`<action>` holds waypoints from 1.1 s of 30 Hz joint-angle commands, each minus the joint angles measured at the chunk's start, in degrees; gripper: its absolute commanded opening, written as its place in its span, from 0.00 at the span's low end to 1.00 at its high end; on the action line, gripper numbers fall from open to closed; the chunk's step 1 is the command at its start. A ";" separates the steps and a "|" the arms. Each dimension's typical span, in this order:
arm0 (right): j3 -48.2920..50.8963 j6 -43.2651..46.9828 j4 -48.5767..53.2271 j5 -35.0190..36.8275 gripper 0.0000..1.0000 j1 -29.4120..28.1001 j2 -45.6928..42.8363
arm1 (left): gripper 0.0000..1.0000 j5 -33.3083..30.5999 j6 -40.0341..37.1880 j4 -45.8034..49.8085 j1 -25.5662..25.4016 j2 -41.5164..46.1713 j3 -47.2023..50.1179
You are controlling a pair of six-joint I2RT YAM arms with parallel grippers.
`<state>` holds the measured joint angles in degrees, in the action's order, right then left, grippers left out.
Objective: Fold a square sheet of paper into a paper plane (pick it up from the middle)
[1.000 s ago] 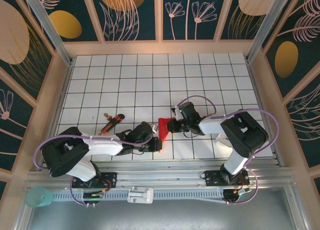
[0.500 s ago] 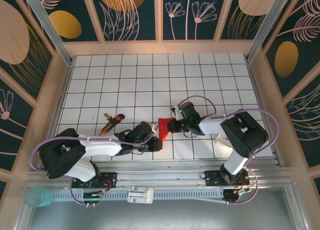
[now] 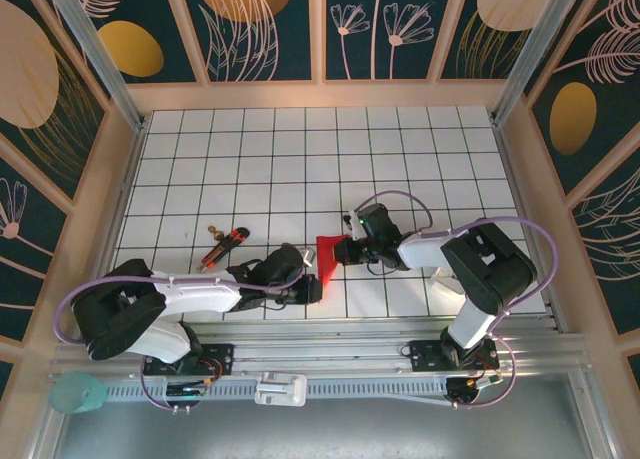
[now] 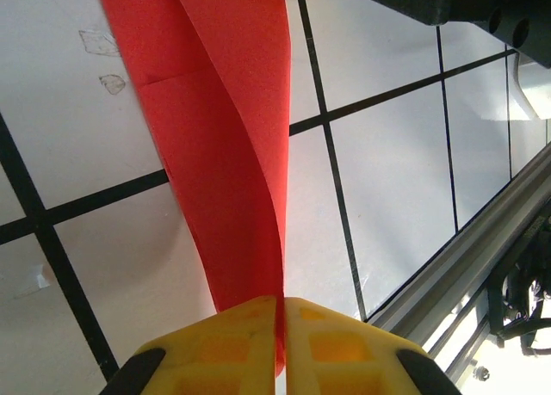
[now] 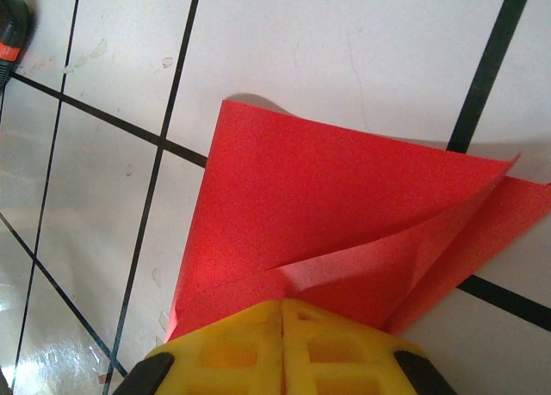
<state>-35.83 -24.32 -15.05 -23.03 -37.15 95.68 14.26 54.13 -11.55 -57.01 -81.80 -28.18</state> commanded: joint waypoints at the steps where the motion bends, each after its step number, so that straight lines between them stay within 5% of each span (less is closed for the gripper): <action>1: 1.91 0.55 3.97 3.25 0.08 -0.19 2.40 | 0.10 1.22 1.35 0.71 -0.36 -0.63 1.58; 13: 2.22 0.35 3.67 3.16 0.08 -0.21 2.07 | 0.10 5.61 3.68 -6.29 -0.33 -4.16 3.76; 33: 2.52 0.28 3.10 3.08 0.08 -0.19 2.58 | 0.24 -6.03 -2.42 10.94 -3.45 -0.77 -2.51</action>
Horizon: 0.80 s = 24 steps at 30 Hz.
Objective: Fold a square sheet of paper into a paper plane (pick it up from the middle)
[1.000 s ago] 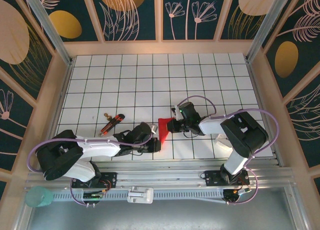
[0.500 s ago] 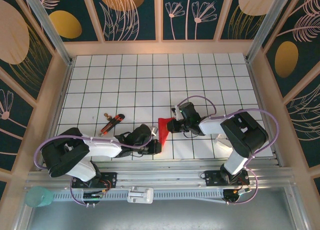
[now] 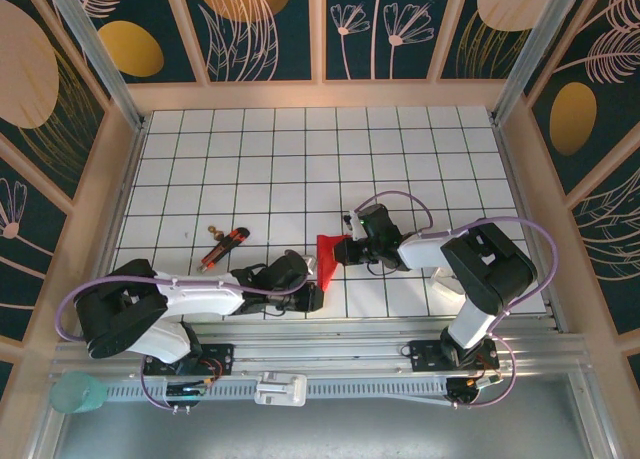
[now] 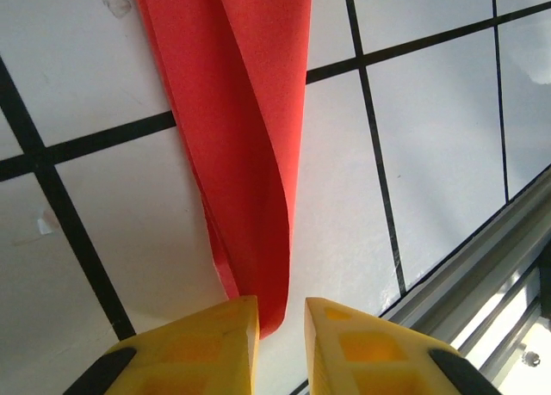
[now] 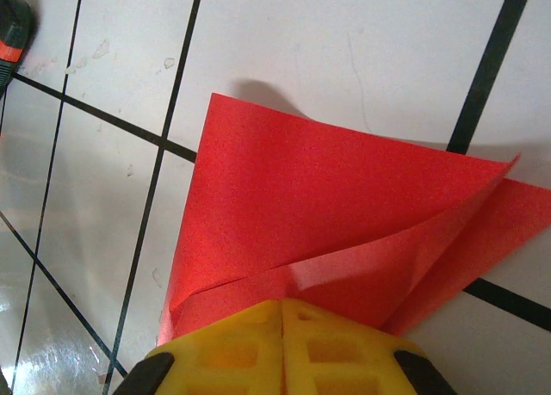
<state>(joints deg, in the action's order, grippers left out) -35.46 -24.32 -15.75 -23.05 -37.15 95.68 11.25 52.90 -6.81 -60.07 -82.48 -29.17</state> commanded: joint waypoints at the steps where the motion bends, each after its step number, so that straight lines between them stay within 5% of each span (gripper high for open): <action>1: 2.17 0.30 3.79 3.10 0.08 -0.21 2.54 | 0.24 -3.36 -1.52 6.52 -0.40 -0.21 -1.83; 9: 2.15 0.39 3.73 3.01 0.08 -0.21 2.70 | 0.28 -5.43 -3.95 9.50 -0.74 -1.82 -4.20; 24: 2.06 0.32 3.53 2.75 0.08 -0.16 3.01 | 0.13 -5.82 -4.97 10.50 -0.99 -1.52 -4.61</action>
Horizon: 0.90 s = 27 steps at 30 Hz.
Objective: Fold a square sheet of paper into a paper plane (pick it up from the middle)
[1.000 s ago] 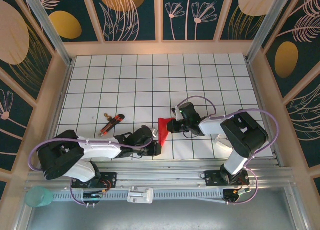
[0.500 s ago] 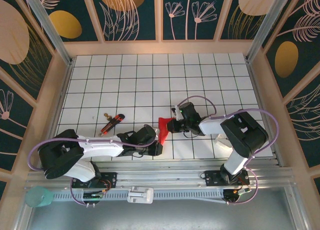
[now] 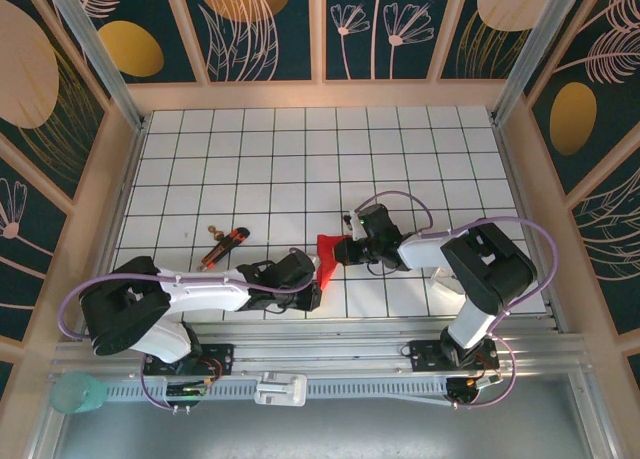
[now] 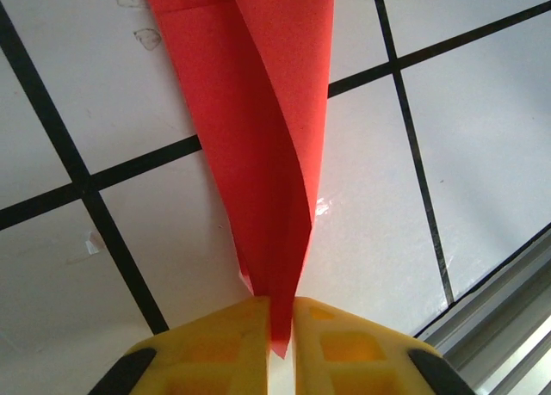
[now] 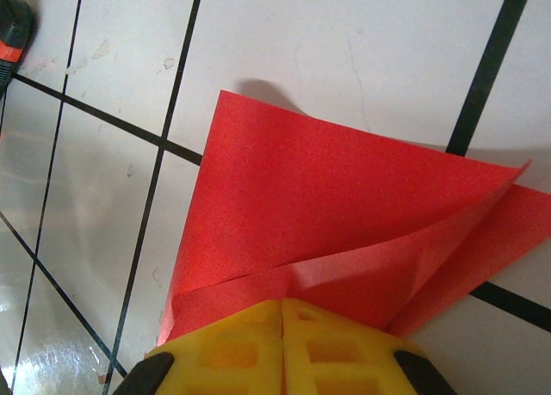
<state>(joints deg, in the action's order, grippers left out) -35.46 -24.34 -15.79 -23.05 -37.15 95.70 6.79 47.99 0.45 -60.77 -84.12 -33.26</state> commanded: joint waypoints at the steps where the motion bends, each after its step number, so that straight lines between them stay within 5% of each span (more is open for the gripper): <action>1: 2.06 0.28 3.57 2.75 0.08 -0.20 2.96 | 0.12 -1.12 -0.06 2.94 -0.27 0.26 -0.35; 16: 2.49 0.17 3.26 2.75 0.08 -0.20 3.15 | 0.08 6.22 -4.40 -1.32 -0.16 -1.93 0.91; 27: 2.50 0.17 3.06 2.66 0.08 -0.23 3.36 | 0.18 1.46 -5.82 7.29 0.30 0.36 -2.35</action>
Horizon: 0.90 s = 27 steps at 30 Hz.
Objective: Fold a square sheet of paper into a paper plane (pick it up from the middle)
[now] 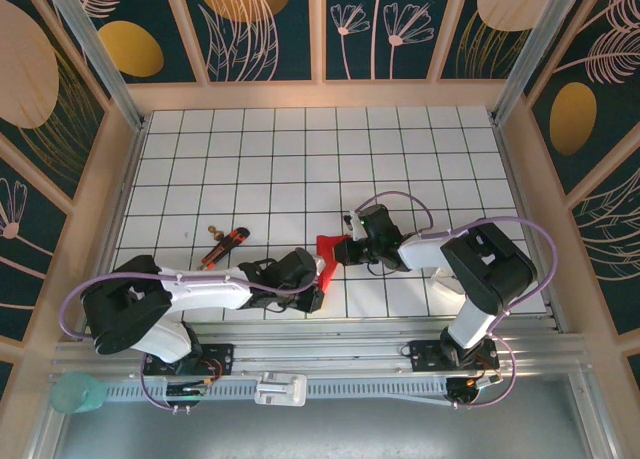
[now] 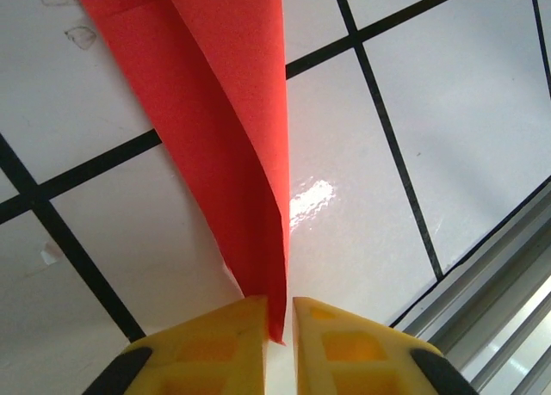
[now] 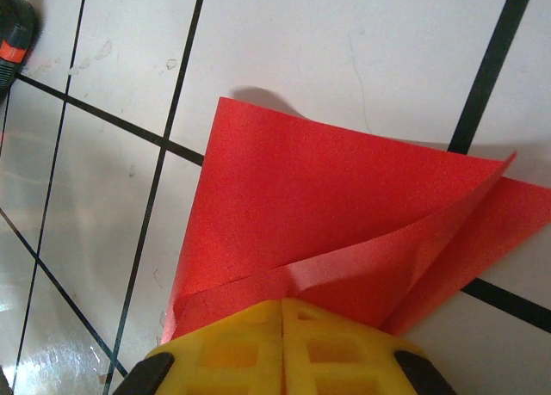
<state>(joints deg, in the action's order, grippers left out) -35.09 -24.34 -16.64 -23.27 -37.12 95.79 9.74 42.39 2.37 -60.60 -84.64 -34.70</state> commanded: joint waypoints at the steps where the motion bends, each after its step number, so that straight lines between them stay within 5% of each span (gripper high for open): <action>1: 2.15 0.17 3.86 2.88 0.08 -0.23 3.35 | 0.18 -1.20 0.08 5.28 0.05 0.84 -0.66; 14: 2.20 0.08 3.64 2.83 0.08 -0.23 3.43 | 0.11 1.85 -2.26 4.48 0.04 -0.22 -0.55; 27: 2.20 0.08 3.39 2.79 0.08 -0.23 3.58 | 0.04 4.12 -18.10 7.82 0.13 1.17 -2.52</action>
<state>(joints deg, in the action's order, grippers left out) -35.07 -24.36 -16.78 -23.44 -37.12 95.85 11.55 30.00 6.50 -60.47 -84.36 -36.25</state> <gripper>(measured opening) 0.078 0.062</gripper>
